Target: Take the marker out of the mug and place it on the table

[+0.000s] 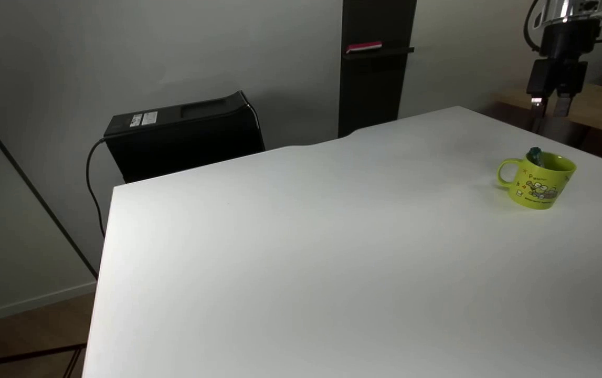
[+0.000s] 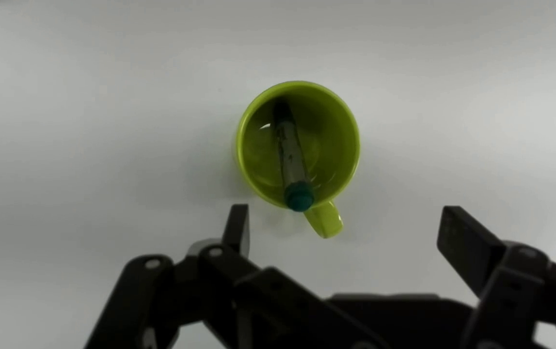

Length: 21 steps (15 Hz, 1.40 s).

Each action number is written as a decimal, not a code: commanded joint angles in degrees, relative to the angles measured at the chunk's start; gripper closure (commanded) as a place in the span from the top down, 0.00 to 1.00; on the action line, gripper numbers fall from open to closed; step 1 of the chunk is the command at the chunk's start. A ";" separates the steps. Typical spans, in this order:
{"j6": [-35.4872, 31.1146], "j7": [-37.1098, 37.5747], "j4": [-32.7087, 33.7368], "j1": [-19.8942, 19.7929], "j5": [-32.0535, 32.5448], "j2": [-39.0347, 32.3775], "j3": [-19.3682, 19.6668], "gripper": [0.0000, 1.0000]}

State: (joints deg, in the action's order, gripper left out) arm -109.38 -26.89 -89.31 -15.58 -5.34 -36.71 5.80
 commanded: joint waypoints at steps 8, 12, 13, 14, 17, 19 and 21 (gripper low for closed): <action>1.40 0.76 1.95 -0.94 1.07 -1.30 -0.93 1.00; 2.07 1.25 2.94 -0.84 2.03 -2.57 -0.70 1.00; 2.52 1.16 3.32 -0.92 2.17 -2.95 -0.74 1.00; 2.90 1.22 3.72 -0.99 2.22 -3.35 -0.73 1.00; 4.22 1.67 5.24 -1.14 2.25 -5.24 -0.73 1.00; 4.77 1.92 6.00 -1.17 2.40 -6.48 -0.73 1.00; 4.99 1.47 6.50 -1.30 2.25 -7.48 -1.05 1.00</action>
State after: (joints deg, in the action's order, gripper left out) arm -106.76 -26.96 -87.41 -16.20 -3.94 -40.71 5.66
